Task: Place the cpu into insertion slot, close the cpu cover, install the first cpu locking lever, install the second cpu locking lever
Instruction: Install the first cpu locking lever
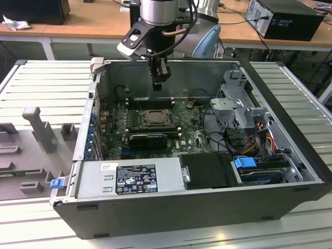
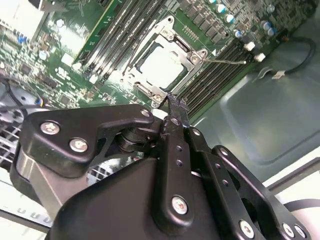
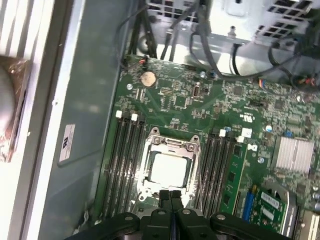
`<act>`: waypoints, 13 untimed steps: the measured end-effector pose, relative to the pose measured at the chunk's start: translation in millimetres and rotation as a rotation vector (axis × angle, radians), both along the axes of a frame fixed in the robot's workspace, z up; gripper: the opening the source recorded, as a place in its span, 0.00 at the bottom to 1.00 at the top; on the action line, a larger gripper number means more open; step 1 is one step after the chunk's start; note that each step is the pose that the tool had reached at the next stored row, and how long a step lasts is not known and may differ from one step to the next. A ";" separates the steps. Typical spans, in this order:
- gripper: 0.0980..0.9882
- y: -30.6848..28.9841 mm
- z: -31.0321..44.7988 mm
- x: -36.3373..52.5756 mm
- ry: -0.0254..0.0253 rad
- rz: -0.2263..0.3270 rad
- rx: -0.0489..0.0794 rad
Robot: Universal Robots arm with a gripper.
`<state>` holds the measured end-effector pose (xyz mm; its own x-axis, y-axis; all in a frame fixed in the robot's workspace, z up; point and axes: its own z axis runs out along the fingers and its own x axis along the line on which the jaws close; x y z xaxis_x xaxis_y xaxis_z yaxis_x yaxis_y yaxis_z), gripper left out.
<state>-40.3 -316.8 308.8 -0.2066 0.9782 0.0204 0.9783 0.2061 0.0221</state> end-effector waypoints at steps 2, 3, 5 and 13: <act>0.01 0.0 0.0 0.0 0.0000 0.037 0.000; 0.01 0.0 0.0 0.0 0.0000 0.050 0.000; 0.01 0.0 -0.1 0.0 0.0000 0.096 0.000; 0.01 0.0 -0.2 0.0 0.0000 0.209 0.000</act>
